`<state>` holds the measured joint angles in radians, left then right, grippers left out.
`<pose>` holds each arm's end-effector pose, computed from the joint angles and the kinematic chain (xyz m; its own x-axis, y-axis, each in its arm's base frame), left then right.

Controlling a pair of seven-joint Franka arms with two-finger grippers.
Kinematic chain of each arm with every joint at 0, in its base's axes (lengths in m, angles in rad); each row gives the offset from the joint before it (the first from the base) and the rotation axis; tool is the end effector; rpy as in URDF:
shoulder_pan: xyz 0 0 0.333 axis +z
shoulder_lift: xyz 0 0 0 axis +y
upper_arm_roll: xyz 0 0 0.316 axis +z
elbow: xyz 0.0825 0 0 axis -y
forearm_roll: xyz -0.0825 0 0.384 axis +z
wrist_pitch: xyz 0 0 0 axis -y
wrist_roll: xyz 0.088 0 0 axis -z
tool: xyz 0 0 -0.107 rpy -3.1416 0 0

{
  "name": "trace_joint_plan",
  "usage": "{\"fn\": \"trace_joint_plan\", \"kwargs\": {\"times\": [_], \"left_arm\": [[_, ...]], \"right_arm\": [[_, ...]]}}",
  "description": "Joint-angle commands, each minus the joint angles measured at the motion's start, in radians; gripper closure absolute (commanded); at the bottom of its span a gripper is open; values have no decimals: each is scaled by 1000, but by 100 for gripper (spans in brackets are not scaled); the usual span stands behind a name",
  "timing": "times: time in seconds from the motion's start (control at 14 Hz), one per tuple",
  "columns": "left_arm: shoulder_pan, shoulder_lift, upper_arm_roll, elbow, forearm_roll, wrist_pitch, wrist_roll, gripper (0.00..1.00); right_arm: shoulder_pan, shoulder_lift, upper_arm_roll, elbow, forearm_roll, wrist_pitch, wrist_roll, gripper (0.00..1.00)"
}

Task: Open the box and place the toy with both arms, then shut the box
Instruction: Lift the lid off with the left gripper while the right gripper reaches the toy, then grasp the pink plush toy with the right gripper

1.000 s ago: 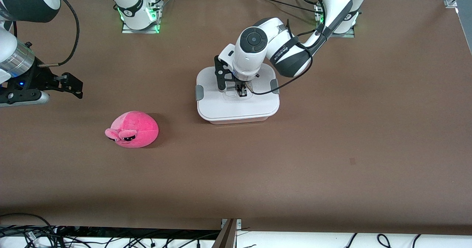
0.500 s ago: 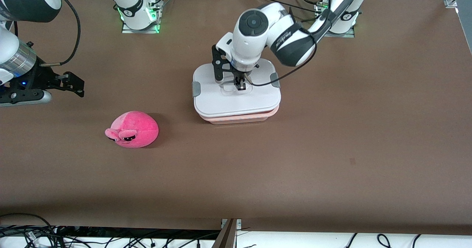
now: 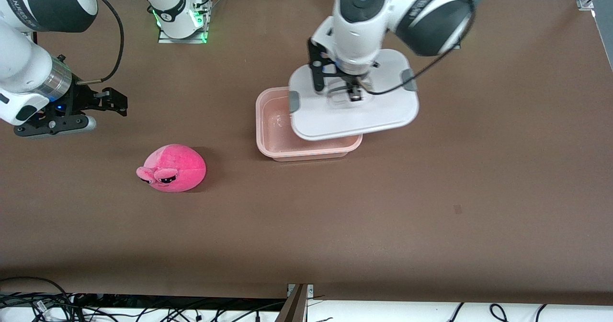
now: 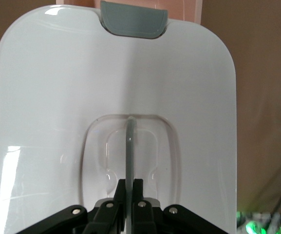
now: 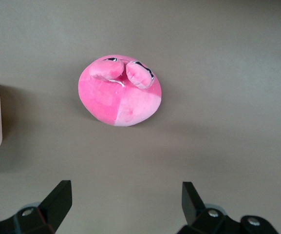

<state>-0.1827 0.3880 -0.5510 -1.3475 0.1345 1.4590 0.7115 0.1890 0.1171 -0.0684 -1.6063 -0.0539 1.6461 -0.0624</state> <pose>0.5194 -0.3688 0.5138 0.1237 -0.9846 -0.1232 -0.9703 -0.1461 0.1930 0.5865 0.0676 0.5472 0.9794 0.1853 -0.0808 0.1901 -0.9801 0.0563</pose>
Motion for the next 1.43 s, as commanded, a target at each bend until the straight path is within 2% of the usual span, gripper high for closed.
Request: {"fn": "trace_joint_plan", "kwargs": {"times": [0.0, 0.14, 0.29, 0.5, 0.71, 0.79, 1.29, 1.36], "left_arm": [[151, -14, -7, 44, -26, -156, 187, 100], [259, -17, -4, 44, -12, -216, 328, 100], [394, -18, 2, 33, -10, -229, 478, 100], [538, 18, 2, 25, 49, -223, 656, 100], [558, 29, 5, 10, 132, -195, 703, 100], [562, 40, 6, 4, 157, -186, 713, 100], [568, 71, 5, -15, 137, -163, 707, 100], [574, 71, 5, -19, 136, -163, 704, 100]], "right_arm": [[3, 7, -2, 19, 0, -23, -45, 0], [17, 42, -1, 11, 2, -5, -57, 0], [15, 103, -2, -7, 34, 87, -40, 0], [12, 153, -2, -121, 63, 274, 25, 0], [10, 193, -2, -228, 86, 463, 42, 0], [9, 209, -4, -242, 92, 492, 42, 0], [6, 299, -4, -253, 134, 621, 38, 0], [6, 303, -4, -264, 134, 633, 29, 6]]}}
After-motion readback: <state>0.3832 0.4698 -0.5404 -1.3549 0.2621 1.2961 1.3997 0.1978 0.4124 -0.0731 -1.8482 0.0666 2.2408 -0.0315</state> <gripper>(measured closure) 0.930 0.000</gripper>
